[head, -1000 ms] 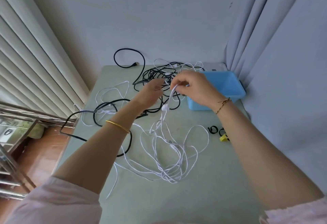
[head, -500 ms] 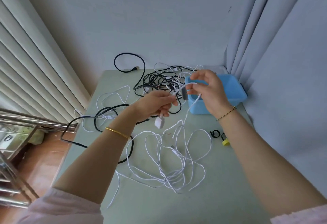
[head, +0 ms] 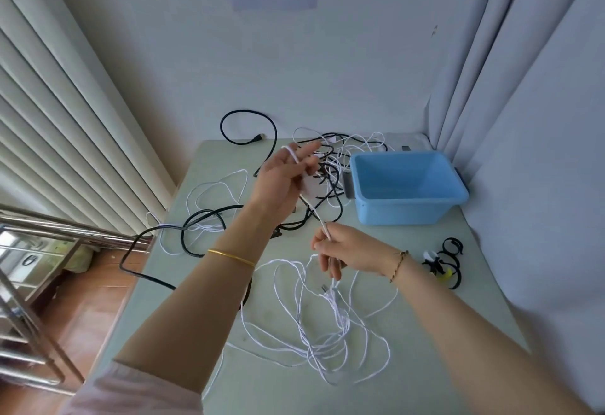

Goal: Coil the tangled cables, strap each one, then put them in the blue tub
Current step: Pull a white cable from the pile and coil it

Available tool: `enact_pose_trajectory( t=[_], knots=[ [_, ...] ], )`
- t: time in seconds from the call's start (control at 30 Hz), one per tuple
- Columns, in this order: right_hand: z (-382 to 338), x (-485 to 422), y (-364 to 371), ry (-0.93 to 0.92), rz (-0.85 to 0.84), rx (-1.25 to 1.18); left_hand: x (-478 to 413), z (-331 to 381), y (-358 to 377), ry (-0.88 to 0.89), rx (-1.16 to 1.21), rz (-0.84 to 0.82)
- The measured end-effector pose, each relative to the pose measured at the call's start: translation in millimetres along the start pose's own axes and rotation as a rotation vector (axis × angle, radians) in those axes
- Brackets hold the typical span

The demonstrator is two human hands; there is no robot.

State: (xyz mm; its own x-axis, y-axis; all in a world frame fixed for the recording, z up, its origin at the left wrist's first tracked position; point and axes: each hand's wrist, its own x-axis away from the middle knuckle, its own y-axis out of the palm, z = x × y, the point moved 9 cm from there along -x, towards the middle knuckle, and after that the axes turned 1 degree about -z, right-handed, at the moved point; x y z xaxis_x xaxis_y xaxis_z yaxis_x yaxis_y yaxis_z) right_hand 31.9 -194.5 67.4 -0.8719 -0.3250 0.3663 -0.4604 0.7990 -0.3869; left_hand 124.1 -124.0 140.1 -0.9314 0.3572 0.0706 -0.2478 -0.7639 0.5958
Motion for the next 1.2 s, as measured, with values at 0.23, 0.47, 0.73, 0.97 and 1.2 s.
enact_pose_trajectory(
  t=[0.23,0.47,0.73,0.97,1.2],
  knots=[
    [-21,17,-19,-0.022,-0.018,0.259,3,-4,-17,0.088,-0.521,0.044],
    [-52,35,-90,-0.278,0.571,0.214,19,-19,6,-0.045,-1.041,-0.259],
    [-41,36,-107,-0.396,0.821,-0.118,46,-30,33,-0.339,-0.689,-0.447],
    [3,2,-53,-0.159,0.388,0.075,36,-5,51,-0.308,-0.184,-0.433],
    [28,-6,-18,-0.071,0.113,-0.317,16,14,27,-0.093,-0.335,-0.108]
  ],
)
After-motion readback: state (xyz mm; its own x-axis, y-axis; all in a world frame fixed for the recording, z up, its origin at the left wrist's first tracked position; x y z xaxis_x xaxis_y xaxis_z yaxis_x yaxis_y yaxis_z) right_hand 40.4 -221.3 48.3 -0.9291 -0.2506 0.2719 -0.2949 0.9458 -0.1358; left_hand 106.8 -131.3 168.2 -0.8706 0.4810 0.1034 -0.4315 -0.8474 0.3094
